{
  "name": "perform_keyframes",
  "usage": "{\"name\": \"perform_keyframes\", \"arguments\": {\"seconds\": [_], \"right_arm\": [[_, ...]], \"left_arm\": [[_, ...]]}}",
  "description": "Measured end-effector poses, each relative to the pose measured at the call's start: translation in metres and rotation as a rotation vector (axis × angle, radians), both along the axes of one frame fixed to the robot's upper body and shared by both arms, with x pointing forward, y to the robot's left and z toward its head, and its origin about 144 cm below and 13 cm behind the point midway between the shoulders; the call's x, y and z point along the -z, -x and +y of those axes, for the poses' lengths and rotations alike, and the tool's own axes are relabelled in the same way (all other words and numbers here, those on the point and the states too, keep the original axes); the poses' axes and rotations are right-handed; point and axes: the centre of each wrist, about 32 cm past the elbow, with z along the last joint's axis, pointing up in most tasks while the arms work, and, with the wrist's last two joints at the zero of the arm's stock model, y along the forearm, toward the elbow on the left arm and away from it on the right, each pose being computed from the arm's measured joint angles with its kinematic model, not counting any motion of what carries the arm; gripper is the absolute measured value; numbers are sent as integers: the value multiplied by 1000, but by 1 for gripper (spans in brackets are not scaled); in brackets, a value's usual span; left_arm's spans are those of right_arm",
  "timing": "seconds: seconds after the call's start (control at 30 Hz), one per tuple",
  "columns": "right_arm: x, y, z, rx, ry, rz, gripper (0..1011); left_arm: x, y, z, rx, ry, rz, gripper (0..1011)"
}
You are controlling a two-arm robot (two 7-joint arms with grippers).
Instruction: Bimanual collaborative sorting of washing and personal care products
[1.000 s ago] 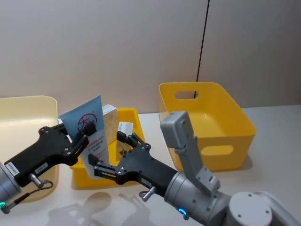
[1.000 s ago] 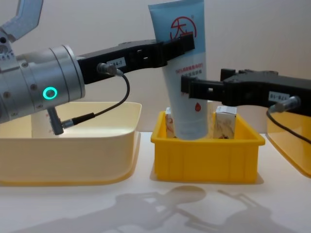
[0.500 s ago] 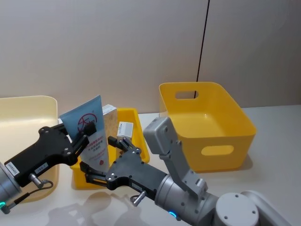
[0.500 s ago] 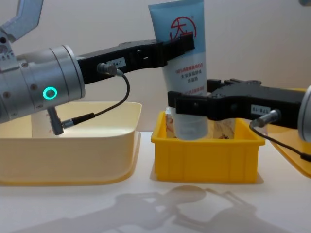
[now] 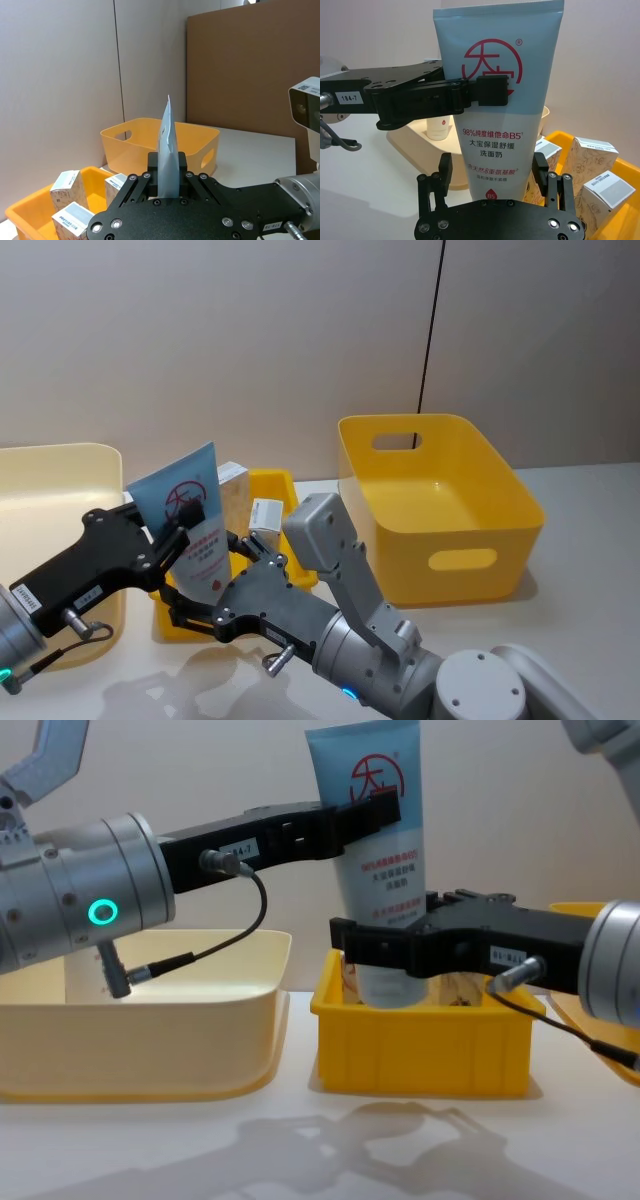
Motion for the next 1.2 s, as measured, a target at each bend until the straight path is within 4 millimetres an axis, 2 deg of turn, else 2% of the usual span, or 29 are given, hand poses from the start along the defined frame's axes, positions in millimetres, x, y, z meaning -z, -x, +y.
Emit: {"name": "perform_keyframes", "arguments": {"seconds": [0.2, 0.23, 0.4, 0.8, 0.9, 1.0, 1.03, 1.2], "right_arm": [[1, -2, 2, 4, 2, -4, 905], [1, -2, 3, 6, 3, -5, 852], [2, -3, 4, 7, 4, -7, 723], [3, -4, 6, 9, 5, -11, 639], [3, -4, 6, 9, 5, -11, 620], [3, -4, 6, 11, 5, -10, 602], [3, -3, 5, 15, 4, -10, 596], [3, -2, 1, 39, -1, -13, 560]], "left_arm": [[0, 0, 0, 0, 0, 0, 204], [0, 0, 0, 0, 0, 0, 203], [0, 0, 0, 0, 0, 0, 204], [0, 0, 0, 0, 0, 0, 212], [0, 0, -1, 1, 1, 0, 283], [0, 0, -1, 1, 1, 0, 399], [0, 0, -1, 1, 1, 0, 399], [0, 0, 0, 1, 1, 0, 578]]}}
